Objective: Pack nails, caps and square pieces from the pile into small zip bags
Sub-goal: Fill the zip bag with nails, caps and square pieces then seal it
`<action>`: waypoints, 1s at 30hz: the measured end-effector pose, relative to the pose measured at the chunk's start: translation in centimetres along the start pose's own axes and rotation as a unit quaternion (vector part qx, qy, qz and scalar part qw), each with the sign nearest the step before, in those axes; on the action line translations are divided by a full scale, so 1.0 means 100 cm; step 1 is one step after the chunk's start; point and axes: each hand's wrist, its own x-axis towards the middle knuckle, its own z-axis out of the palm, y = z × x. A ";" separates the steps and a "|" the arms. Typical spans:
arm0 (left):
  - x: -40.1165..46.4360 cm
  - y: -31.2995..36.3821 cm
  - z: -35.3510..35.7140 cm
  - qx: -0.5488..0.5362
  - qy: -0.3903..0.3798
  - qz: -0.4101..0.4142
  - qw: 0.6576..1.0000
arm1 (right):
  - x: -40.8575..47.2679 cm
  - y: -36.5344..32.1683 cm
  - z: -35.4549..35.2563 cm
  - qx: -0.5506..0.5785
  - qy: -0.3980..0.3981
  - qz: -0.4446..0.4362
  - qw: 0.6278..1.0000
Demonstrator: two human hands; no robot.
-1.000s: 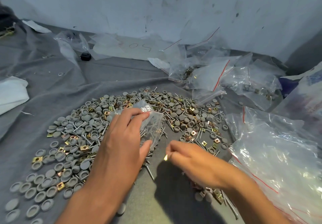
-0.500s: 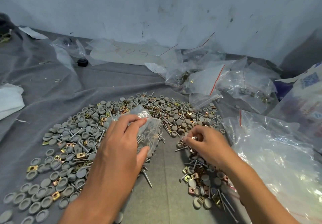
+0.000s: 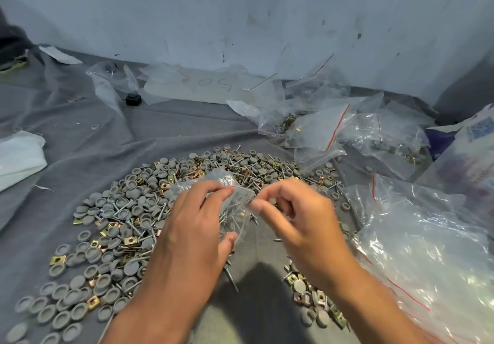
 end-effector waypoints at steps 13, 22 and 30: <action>0.001 -0.001 0.001 -0.012 0.009 0.000 1.000 | 0.017 -0.023 -0.016 0.687 -0.030 0.467 0.556; 0.000 -0.002 0.006 -0.017 0.008 0.023 1.000 | 0.014 -0.055 -0.004 0.659 -0.053 0.481 0.576; 0.000 0.000 0.007 -0.030 0.032 0.041 0.998 | 0.017 -0.061 -0.006 0.674 -0.025 0.478 0.563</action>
